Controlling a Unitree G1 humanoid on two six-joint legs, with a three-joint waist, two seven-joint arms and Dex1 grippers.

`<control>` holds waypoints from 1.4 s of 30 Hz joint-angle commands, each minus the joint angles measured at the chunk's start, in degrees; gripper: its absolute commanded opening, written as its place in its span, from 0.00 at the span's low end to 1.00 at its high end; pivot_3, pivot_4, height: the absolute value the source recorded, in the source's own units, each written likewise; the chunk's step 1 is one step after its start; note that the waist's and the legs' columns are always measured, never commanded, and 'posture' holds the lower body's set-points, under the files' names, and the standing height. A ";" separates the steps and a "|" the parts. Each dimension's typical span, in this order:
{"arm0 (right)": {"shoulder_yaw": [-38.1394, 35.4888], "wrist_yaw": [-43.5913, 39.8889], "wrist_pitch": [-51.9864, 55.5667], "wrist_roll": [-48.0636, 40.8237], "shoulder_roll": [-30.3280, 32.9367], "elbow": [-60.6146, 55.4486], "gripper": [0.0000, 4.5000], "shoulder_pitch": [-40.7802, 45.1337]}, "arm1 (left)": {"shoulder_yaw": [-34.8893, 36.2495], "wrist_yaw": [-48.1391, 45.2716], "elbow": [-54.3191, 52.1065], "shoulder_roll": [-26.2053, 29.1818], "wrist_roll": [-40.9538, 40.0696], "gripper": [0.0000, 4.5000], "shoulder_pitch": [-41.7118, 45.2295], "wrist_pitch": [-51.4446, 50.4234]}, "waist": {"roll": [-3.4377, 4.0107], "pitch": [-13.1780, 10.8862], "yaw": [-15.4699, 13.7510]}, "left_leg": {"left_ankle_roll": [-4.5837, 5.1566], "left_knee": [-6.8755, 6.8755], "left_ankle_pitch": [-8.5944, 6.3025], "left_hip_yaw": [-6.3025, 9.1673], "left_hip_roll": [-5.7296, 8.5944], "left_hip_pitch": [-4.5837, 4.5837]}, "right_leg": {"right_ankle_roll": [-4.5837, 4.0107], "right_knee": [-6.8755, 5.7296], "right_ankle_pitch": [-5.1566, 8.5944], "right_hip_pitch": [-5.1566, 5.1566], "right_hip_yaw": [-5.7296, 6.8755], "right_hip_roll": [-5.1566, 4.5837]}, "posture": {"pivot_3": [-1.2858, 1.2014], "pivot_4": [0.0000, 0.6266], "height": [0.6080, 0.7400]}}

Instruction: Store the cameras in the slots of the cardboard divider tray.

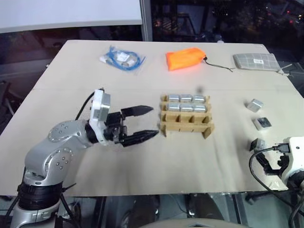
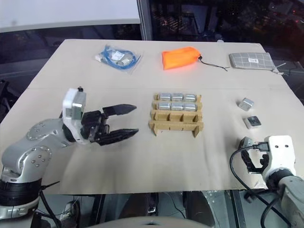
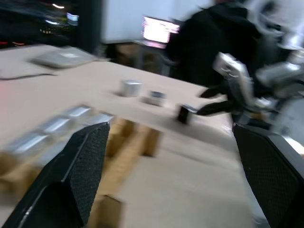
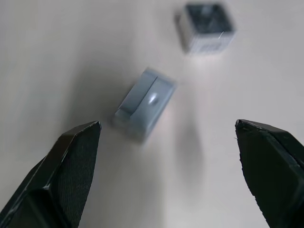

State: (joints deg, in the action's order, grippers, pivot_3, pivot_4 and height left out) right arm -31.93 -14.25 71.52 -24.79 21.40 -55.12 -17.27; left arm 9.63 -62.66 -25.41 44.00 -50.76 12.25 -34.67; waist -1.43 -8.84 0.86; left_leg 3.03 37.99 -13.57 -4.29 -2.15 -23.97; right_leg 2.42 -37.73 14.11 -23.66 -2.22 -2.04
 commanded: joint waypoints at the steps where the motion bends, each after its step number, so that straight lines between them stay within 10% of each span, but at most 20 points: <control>1: 0.37 1.86 3.46 -0.70 -1.16 -2.24 1.00 2.89 | -0.82 -3.43 -2.51 2.02 -0.33 0.97 0.16 0.35 | -0.01 0.00 -0.05 | 0.00 0.00 0.00 0.00 0.00 0.01 | 0.00 0.00 0.00 0.00 0.00 0.00 | 0.52 0.24 1.00; 30: 4.02 6.69 20.98 6.62 -0.94 -0.02 1.00 19.47 | 1.87 -6.12 -4.80 4.33 0.80 0.97 -4.71 4.54 | 0.04 -0.04 -0.03 | 0.00 -0.06 0.00 -0.01 0.01 -0.03 | 0.00 0.07 0.01 -0.04 0.00 -0.05 | 0.52 0.24 1.00; 34: 3.40 6.57 20.98 6.53 -2.38 1.19 0.63 20.29 | 1.69 -5.90 -4.90 4.23 1.06 1.00 -4.70 4.76 | 0.05 -0.04 -0.03 | 0.00 -0.07 0.00 -0.01 0.00 -0.03 | 0.01 0.08 0.01 -0.04 0.00 -0.05 | 0.52 0.24 1.00; 42: 3.46 6.41 20.98 6.66 -2.21 3.43 0.63 20.18 | 1.40 -5.33 -5.22 3.85 1.63 1.00 -5.12 5.36 | 0.05 -0.05 0.00 | 0.00 -0.15 0.00 -0.01 0.01 -0.03 | 0.00 0.13 0.01 -0.04 0.00 -0.04 | 0.52 0.24 1.00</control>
State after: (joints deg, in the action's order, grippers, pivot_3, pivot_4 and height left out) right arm -27.42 -7.56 92.13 -18.38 18.46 -51.12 2.99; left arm 10.49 -68.31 -28.68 47.99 -49.00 7.10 -30.42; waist -1.38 -8.89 0.86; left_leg 3.02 37.83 -13.57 -4.31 -2.14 -24.00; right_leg 2.42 -37.58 14.12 -23.71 -2.23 -2.09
